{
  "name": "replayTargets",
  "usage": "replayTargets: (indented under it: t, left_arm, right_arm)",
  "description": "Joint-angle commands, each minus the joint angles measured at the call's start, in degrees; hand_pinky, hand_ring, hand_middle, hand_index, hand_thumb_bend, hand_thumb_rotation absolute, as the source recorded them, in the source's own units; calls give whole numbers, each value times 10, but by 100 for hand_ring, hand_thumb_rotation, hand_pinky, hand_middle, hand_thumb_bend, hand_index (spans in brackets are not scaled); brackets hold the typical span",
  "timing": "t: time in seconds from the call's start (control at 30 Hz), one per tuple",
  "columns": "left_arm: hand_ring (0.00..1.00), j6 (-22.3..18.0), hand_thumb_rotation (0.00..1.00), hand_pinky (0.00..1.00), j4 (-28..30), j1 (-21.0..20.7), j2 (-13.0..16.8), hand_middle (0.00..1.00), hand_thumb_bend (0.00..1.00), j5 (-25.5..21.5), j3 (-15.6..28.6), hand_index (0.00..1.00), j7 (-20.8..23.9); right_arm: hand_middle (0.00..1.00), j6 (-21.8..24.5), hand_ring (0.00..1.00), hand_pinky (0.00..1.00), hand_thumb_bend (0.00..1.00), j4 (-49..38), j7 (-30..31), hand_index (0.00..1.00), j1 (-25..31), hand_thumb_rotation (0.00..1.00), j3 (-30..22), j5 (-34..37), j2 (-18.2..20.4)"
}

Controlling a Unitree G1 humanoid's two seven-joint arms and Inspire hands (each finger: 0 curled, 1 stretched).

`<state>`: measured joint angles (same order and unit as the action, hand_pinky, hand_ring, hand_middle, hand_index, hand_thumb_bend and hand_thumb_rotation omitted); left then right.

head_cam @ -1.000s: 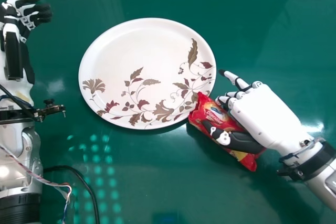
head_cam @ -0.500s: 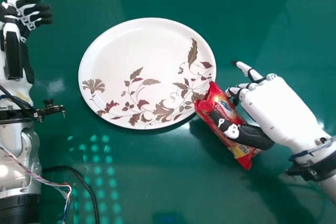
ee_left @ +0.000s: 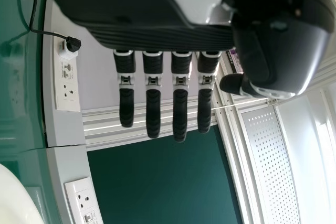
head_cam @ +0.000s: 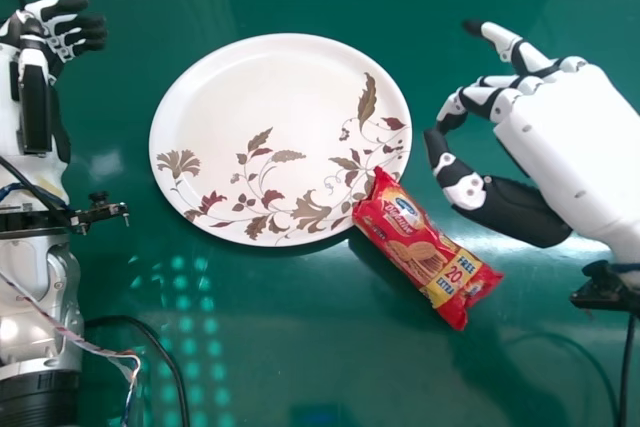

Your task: Pick up biscuit and place it in the plate

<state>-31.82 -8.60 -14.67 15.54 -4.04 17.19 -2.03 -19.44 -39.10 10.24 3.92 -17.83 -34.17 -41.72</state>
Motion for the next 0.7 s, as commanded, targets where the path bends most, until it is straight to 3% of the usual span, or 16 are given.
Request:
replayTargets:
  t: [0.0,0.2,0.37,0.47,0.5,0.53,0.63,0.67]
  left_arm:
    - [62,-13,14,63,-2,10,-5,63,9,-2,-3,67,-1]
    - [63,-10,17,64,3,14,-9,63,10,2,-1,68,6]
    - [63,-7,19,64,17,23,-12,64,9,2,0,68,8]
    - [63,3,20,65,29,29,-15,63,9,5,1,68,12]
    - [63,5,21,65,32,30,-16,63,9,6,1,68,13]
    - [63,6,21,65,33,31,-15,63,9,7,2,68,13]
    - [63,3,22,65,30,32,-14,63,9,4,2,69,12]
    - [63,4,22,64,31,32,-14,63,9,4,2,69,12]
  right_arm:
    - [49,-7,46,38,50,5,1,49,-18,0,4,6,6]
    - [49,12,46,39,50,11,27,49,-55,0,19,17,7]
    - [46,145,42,34,49,-68,208,54,-19,0,5,73,-37]
    - [45,188,46,39,51,-118,274,55,24,1,-18,87,-42]
    - [52,196,50,42,66,-133,287,59,42,21,-26,85,-39]
    - [57,204,53,45,75,-148,300,63,59,36,-32,82,-35]
    - [67,225,61,51,88,-188,324,69,111,54,-41,58,-17]
    - [69,230,63,53,90,-197,328,71,127,56,-41,50,-9]
